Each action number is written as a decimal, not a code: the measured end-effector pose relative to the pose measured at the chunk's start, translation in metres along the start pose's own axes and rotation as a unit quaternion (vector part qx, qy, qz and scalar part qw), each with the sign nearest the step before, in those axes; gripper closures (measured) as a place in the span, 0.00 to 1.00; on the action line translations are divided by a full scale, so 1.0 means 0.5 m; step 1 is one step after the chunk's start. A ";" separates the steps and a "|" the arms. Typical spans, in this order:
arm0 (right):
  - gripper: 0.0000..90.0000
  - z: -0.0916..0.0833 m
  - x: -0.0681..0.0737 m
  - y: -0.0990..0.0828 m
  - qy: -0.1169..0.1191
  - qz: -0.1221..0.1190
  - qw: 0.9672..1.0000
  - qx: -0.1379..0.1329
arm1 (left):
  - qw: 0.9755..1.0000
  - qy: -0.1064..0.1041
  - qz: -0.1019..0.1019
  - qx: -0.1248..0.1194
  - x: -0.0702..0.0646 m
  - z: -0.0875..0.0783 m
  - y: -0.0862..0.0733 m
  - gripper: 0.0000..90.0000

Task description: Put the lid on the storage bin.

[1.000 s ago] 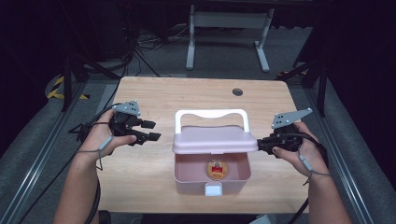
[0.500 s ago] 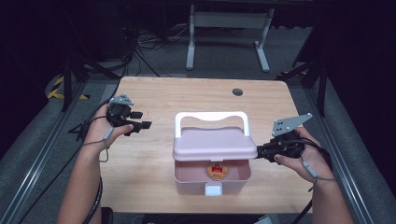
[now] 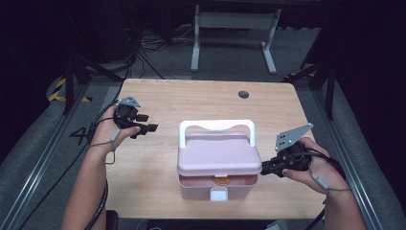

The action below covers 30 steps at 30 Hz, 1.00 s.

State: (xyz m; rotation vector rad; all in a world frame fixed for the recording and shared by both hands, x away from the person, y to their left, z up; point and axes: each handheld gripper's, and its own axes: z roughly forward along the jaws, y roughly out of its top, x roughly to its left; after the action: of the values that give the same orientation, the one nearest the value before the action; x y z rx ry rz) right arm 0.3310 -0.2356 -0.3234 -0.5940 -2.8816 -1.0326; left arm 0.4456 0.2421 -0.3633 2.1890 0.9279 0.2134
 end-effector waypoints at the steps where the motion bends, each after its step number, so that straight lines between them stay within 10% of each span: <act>1: 0.92 0.000 0.000 0.000 0.000 0.000 1.000 0.000 | 1.000 0.000 0.000 0.000 0.000 0.000 0.000 0.45; 30: 0.91 0.028 0.010 -0.006 0.018 -0.009 0.998 0.064 | 1.000 -0.014 -0.004 0.019 0.005 0.025 -0.001 0.44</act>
State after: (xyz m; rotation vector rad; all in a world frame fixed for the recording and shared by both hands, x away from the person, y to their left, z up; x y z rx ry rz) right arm 0.3270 -0.2274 -0.3353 -0.5369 -2.8999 -0.8443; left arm 0.4525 0.2369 -0.3730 2.2169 0.9327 0.1631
